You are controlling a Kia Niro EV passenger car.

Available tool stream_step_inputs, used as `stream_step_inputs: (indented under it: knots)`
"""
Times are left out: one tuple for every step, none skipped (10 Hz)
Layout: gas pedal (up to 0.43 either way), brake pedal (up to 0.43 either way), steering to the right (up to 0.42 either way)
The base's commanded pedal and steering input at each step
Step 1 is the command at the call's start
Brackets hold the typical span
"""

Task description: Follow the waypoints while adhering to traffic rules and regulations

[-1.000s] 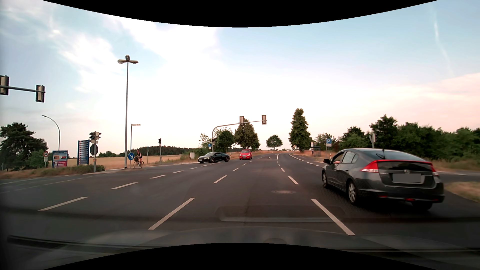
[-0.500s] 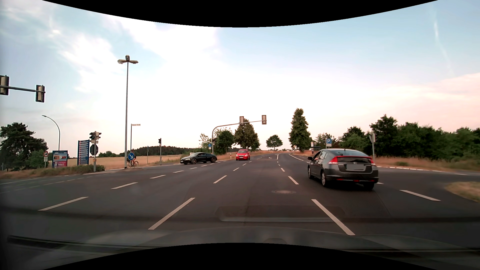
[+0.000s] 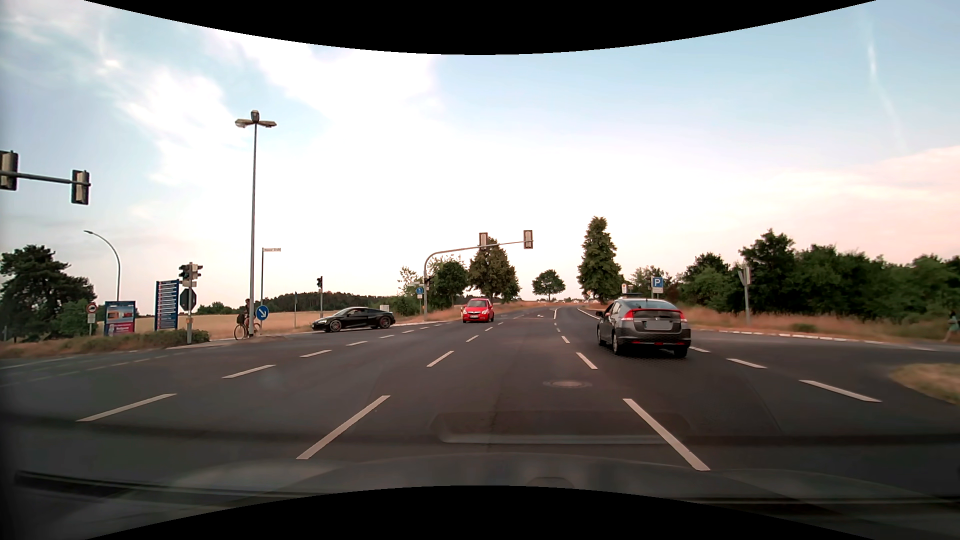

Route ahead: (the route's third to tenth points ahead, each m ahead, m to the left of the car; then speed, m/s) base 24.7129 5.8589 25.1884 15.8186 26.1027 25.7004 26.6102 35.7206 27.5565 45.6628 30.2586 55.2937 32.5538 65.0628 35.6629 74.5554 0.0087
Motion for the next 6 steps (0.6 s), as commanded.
stream_step_inputs:
  knots:
    - [0.0, 0.354, -0.001]
    - [0.0, 0.354, -0.001]
    - [0.0, 0.354, -0.002]
    - [0.0, 0.354, -0.001]
    - [0.0, 0.354, -0.002]
    - [0.0, 0.354, -0.002]
